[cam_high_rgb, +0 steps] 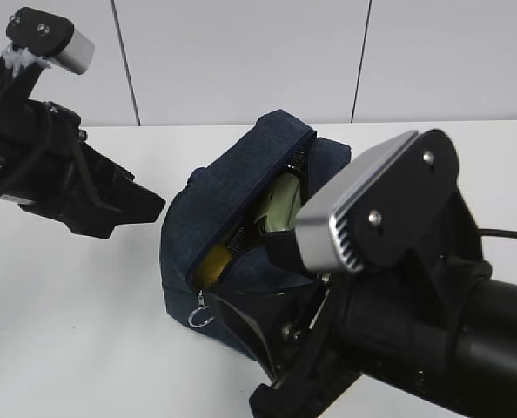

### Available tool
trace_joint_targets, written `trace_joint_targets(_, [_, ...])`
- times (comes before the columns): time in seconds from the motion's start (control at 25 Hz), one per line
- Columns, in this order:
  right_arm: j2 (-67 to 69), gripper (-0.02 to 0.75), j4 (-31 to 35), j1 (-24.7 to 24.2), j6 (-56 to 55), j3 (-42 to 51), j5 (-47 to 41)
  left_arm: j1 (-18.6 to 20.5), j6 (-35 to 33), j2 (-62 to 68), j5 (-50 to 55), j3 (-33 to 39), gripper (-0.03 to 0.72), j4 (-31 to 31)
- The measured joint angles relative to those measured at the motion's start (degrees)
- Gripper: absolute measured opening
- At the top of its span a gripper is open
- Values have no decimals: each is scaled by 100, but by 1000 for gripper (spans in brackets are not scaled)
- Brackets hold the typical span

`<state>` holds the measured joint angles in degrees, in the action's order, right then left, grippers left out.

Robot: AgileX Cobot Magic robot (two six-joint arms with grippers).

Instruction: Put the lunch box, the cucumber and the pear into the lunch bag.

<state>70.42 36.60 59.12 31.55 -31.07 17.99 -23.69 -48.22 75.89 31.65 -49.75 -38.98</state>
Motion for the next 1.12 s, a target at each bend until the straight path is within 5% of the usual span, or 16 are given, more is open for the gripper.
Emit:
trace_joint_targets(0.16, [361, 481, 0, 8, -24, 0, 650, 0, -14, -7, 75, 0, 357, -2])
trace_joint_targets(0.44, [1088, 481, -337, 8, -331, 0, 460, 0, -14, -7, 39, 0, 350, -58])
trace_joint_targets(0.72, [2734, 481, -1904, 8, -2179, 0, 1620, 0, -14, -7, -118, 0, 350, -257])
trace_joint_targets(1.12, [4229, 481, -1469, 8, -2297, -351, 2939, 0, -14, -7, -175, 0, 350, -278])
